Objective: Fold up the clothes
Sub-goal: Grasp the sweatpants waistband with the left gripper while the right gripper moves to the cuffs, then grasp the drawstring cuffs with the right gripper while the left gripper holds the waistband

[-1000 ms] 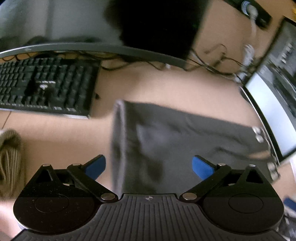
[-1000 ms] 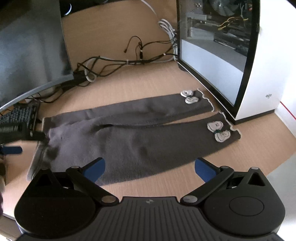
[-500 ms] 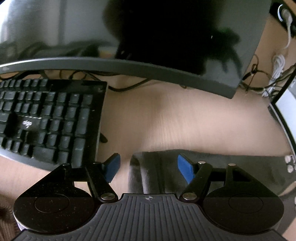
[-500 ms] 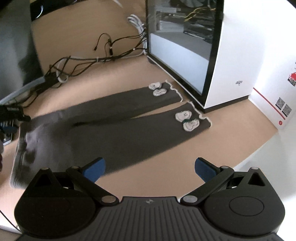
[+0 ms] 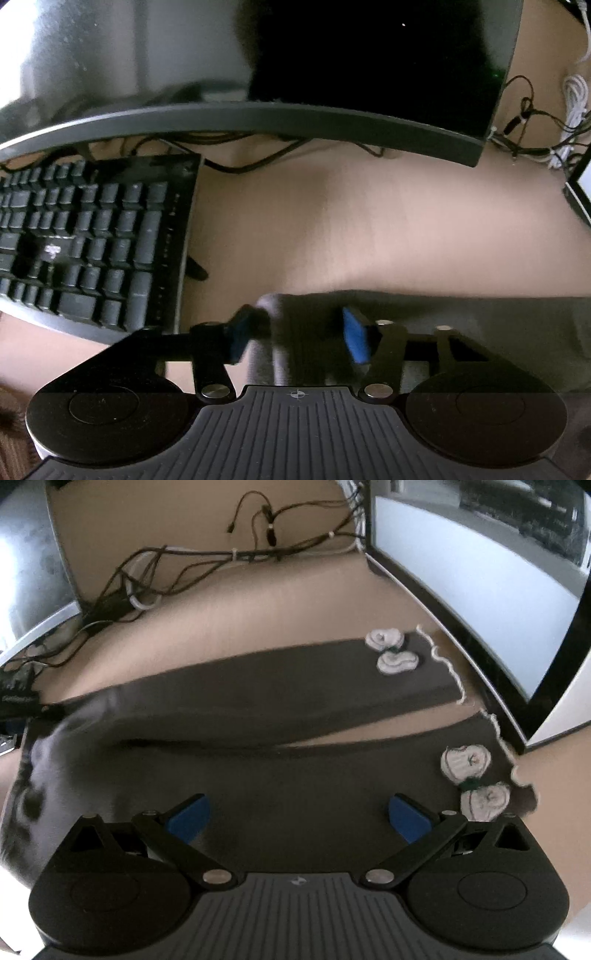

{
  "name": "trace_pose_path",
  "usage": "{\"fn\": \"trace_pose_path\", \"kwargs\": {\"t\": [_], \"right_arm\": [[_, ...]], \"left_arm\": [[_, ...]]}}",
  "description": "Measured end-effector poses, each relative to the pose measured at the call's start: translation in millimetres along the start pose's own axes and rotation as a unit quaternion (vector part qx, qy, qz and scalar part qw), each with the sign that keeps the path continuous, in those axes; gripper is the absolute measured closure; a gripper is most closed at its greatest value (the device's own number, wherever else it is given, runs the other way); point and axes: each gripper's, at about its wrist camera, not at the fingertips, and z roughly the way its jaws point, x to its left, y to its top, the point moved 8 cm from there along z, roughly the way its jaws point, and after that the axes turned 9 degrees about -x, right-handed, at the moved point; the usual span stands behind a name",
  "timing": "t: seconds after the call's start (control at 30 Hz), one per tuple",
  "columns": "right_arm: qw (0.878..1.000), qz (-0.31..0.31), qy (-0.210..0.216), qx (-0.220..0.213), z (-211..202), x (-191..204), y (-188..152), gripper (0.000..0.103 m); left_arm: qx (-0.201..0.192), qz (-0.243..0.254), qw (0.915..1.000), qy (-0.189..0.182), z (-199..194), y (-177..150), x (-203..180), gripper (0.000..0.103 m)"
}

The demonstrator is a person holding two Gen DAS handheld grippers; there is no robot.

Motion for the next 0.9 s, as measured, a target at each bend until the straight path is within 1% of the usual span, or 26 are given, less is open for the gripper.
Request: {"fn": "trace_pose_path", "kwargs": {"t": [0.07, 0.1, 0.17, 0.2, 0.23, 0.27, 0.3, 0.33, 0.37, 0.4, 0.43, 0.47, 0.53, 0.57, 0.63, 0.77, 0.9], "right_arm": [[1.0, 0.008, 0.003, 0.0, 2, -3, 3, 0.0], [1.0, 0.007, 0.006, 0.004, 4, -3, 4, 0.0], [1.0, -0.014, 0.013, 0.024, 6, -1, 4, 0.0], [0.999, -0.027, 0.023, 0.038, 7, 0, 6, 0.0], [0.999, -0.019, 0.027, 0.041, 7, -2, 8, 0.0], [0.999, -0.005, 0.026, 0.027, 5, -8, 14, 0.0], [1.0, -0.002, 0.014, 0.005, 2, -14, 23, 0.001], [1.0, -0.008, -0.006, -0.015, 2, -20, 33, 0.004], [0.999, -0.016, -0.026, -0.031, 3, -25, 43, 0.011], [0.997, -0.024, -0.046, -0.048, 4, -31, 53, 0.016], [0.997, -0.024, -0.055, -0.055, 8, -35, 60, 0.027], [0.997, -0.017, -0.056, -0.052, 15, -39, 66, 0.042], [0.997, -0.01, -0.062, -0.047, 33, -44, 74, 0.054], [0.996, -0.015, -0.074, -0.05, 41, -45, 78, 0.056], [0.995, -0.02, -0.082, -0.051, 58, -45, 85, 0.057], [0.995, -0.021, -0.08, -0.051, 82, -39, 95, 0.056], [0.996, 0.001, -0.074, -0.055, 87, -41, 102, 0.056]], "left_arm": [[-0.003, 0.003, 1.0, 0.004, -1, 0, 2, 0.06], [-0.004, 0.006, 1.0, 0.006, -2, 0, 2, 0.06], [-0.008, 0.012, 0.9999, 0.009, -2, 1, 0, 0.062], [-0.011, 0.017, 0.9997, 0.012, -3, 1, -1, 0.063], [-0.014, 0.023, 0.9995, 0.015, -4, 2, -2, 0.063], [-0.017, 0.027, 0.9993, 0.017, -4, 3, -2, 0.064], [-0.019, 0.027, 0.9993, 0.019, -5, 4, -2, 0.064], [-0.021, 0.024, 0.9993, 0.021, -6, 5, 0, 0.065], [-0.022, 0.02, 0.9993, 0.023, -5, 6, 3, 0.065], [-0.022, 0.016, 0.9993, 0.027, -5, 7, 6, 0.065], [-0.022, 0.014, 0.9991, 0.033, -5, 8, 10, 0.065], [-0.021, 0.013, 0.9989, 0.039, -4, 9, 14, 0.065], [-0.019, 0.01, 0.9985, 0.05, -5, 9, 22, 0.065], [-0.017, 0.008, 0.9984, 0.054, -5, 9, 25, 0.065], [-0.015, 0.004, 0.9984, 0.054, -7, 10, 27, 0.065], [-0.012, -0.001, 0.9987, 0.049, -5, 11, 27, 0.062], [-0.005, -0.019, 0.999, 0.04, -5, 11, 30, 0.059]]}}
